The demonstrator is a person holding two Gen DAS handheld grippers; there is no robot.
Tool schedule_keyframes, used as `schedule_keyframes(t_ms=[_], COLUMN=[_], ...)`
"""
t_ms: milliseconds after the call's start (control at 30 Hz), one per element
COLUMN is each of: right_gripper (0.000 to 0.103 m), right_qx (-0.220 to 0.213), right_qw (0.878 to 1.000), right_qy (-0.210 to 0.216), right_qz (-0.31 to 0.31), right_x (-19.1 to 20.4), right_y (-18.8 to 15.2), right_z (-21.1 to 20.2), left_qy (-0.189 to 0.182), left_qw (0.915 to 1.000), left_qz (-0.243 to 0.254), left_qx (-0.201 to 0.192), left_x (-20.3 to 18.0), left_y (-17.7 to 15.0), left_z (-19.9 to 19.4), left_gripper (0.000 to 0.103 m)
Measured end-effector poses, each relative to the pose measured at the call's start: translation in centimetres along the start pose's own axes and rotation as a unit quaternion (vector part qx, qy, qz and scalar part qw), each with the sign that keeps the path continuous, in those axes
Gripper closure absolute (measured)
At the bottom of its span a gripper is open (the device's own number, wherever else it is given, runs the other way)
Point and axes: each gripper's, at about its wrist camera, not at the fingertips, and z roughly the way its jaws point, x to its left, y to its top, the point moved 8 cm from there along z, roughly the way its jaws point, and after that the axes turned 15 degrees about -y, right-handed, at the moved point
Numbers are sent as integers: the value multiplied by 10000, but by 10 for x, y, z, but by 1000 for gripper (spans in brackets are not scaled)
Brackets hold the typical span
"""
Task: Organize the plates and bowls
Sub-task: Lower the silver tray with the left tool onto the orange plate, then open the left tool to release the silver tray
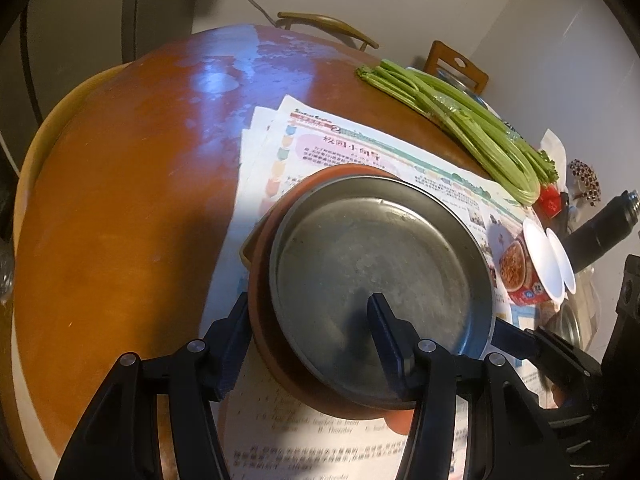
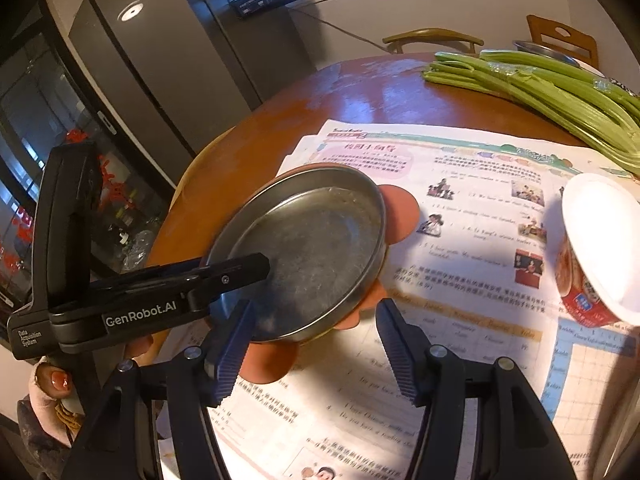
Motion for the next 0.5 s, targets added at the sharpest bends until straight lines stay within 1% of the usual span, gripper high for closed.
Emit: schedule_keyframes(t_ms=[200, 300, 367, 500], right_gripper=[41, 41, 41, 41], right_qx=[-50, -64, -110, -311], right_qw=[9999, 9999, 9998, 9990], right_qy=[-112, -94, -152, -299], right_qz=[82, 112, 110, 89], right_x=[-10, -13, -15, -19], right_y=[8, 10, 11, 15], right_z=[3, 2, 1, -7], left_qy=[-18, -66, -67, 91], left_qw=[10000, 10000, 10000, 9998], left_qz=[83, 35, 12, -8], left_qx=[25, 43, -15, -194], left_x=[-7, -6, -5, -2], left_y=[9, 10, 10, 13], left_z=[12, 13, 10, -2], left_gripper=[45, 45, 45, 43])
